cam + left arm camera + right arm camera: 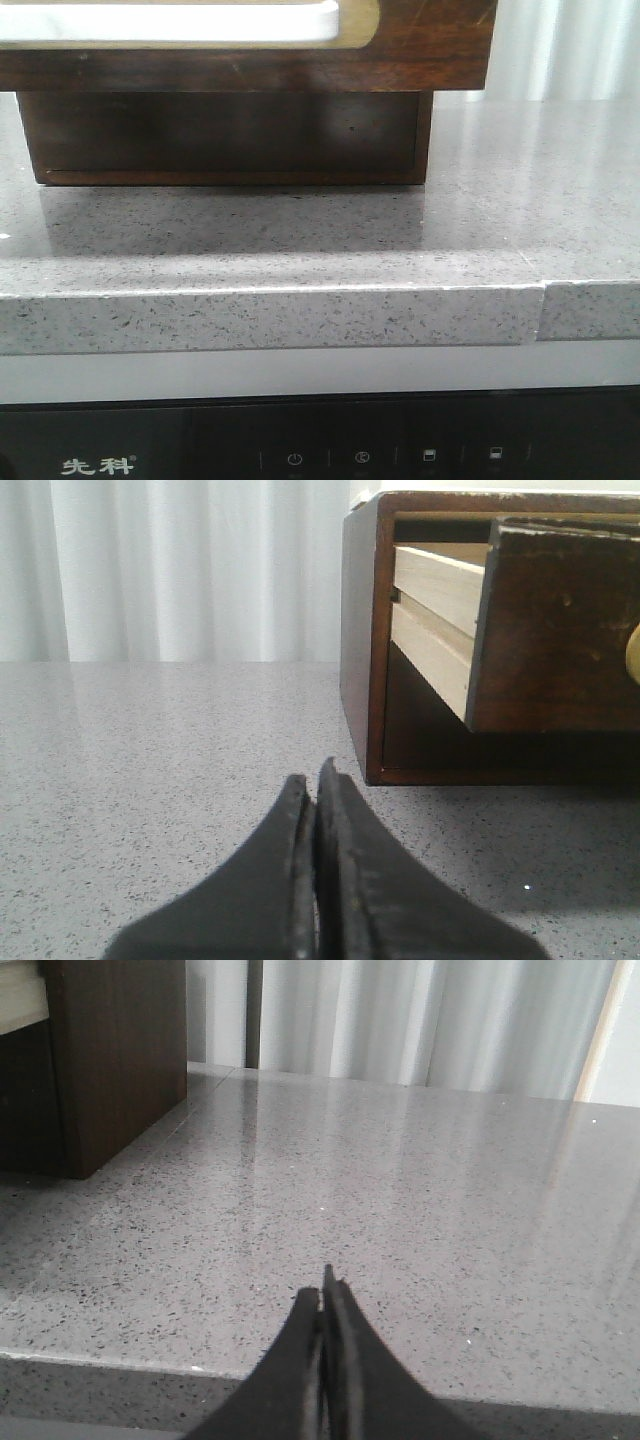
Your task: Put scissors in drawer with both arms
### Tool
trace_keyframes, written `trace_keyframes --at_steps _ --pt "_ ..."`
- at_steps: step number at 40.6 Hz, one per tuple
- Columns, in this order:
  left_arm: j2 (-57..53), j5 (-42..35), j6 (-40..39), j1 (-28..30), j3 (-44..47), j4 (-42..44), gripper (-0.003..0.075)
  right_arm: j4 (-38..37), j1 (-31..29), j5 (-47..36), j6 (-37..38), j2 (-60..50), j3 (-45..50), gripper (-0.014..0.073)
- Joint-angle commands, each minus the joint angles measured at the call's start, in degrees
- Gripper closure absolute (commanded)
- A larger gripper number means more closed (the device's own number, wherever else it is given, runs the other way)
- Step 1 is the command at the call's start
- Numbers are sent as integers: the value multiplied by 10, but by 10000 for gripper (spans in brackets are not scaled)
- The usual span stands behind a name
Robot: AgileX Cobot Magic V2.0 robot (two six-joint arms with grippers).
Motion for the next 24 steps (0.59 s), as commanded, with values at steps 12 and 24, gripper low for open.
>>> trace_keyframes --at_steps 12,24 --pt "-11 -46 1 0 15 -4 741 7 0 -63 6 -10 1 662" --pt "-11 -46 1 0 15 -4 741 -4 0 -92 25 -10 1 661"
